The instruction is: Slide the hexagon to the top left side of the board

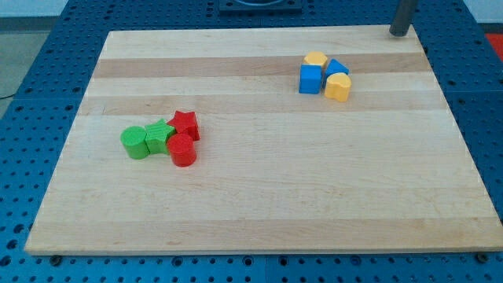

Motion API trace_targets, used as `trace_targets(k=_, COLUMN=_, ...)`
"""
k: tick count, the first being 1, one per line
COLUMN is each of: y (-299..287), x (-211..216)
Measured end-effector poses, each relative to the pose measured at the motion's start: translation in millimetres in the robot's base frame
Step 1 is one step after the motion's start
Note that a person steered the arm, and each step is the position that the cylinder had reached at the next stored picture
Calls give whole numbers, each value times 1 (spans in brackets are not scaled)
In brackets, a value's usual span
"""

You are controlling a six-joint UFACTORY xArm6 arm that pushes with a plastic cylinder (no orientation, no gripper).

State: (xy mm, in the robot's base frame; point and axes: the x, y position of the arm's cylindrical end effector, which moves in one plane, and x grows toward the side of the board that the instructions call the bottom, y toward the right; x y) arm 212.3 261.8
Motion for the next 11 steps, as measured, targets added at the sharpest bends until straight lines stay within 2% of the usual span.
trace_targets(k=2, y=-22, x=15)
trace_targets(k=5, y=-136, x=36)
trace_targets(k=6, y=-130, x=43)
trace_targets(k=7, y=-104, x=72)
trace_targets(k=8, y=-127, x=91)
trace_targets(k=10, y=-168, x=98)
trace_targets(k=11, y=-181, x=127)
